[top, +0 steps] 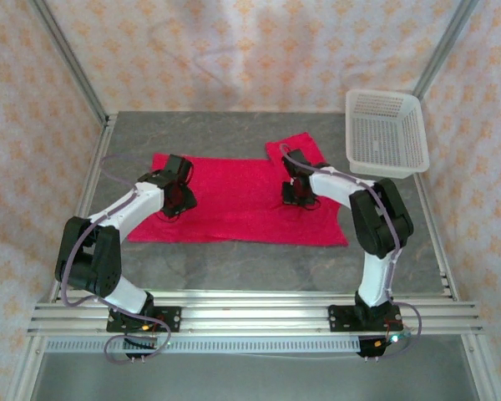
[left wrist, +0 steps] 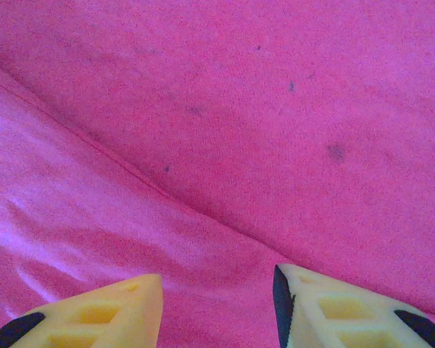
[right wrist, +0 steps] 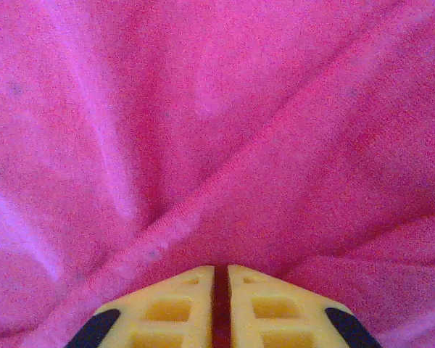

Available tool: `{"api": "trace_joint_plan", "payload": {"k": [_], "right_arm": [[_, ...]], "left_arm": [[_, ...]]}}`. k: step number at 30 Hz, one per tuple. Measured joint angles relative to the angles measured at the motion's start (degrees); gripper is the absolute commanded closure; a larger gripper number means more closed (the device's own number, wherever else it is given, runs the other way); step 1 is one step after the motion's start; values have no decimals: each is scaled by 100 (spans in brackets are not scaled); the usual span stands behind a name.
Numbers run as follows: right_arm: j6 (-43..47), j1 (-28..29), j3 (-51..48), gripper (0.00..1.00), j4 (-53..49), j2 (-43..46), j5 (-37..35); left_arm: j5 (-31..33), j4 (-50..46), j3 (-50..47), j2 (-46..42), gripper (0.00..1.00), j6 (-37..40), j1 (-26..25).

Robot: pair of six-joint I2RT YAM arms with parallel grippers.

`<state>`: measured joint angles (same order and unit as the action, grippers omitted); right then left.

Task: Fold the inside-out t-shirt
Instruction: Smooth out the T-shirt at the center of the table.

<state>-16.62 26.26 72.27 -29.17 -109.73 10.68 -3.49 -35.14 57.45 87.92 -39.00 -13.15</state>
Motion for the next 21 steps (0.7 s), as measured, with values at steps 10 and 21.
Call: {"api": "trace_joint_plan", "payload": {"k": [10,21], "right_arm": [[15,7,577,100,-505,-179,-127],[-81,20,942,59,-756,546,-186]], "left_arm": [[103,-4,0,0,56,2,0],[103,-2,2,0,55,4,0]]}}
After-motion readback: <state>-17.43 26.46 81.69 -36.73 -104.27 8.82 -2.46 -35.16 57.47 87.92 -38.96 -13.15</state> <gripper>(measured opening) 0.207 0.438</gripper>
